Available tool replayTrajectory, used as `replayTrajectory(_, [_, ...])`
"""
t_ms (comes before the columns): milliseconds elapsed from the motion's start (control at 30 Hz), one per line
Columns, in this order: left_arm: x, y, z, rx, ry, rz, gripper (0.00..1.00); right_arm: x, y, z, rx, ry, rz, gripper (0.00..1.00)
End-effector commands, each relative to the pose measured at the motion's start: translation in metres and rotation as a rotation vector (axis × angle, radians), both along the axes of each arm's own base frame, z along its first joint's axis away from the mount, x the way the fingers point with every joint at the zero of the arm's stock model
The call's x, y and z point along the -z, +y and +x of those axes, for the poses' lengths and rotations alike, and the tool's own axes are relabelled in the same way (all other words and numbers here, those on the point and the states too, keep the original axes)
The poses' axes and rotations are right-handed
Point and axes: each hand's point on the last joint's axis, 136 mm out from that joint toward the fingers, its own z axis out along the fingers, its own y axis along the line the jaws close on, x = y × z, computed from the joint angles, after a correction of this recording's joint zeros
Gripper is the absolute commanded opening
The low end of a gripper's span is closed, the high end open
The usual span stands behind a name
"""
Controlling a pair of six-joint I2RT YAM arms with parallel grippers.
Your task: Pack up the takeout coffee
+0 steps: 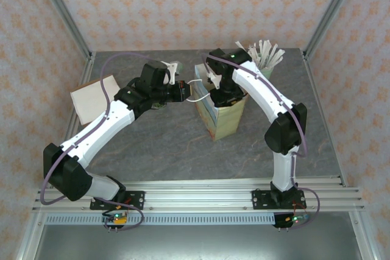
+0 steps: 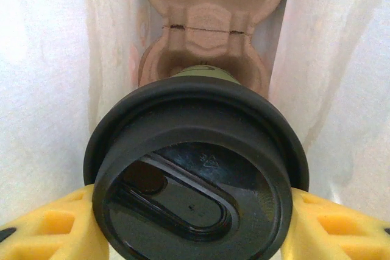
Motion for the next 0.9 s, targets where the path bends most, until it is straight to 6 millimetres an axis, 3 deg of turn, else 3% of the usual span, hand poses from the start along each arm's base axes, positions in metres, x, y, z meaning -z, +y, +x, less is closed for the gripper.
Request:
replayTrajectory(0, [-0.002,0.002,-0.005,0.006,-0.014,0.011,0.0,0.006,-0.007,0.003,0.009,0.0,-0.032,0.44])
replayTrajectory(867, [-0.003,0.002,-0.006,0.006,-0.017,0.012,0.0,0.028,-0.01,0.005,0.003,0.03,-0.063,0.43])
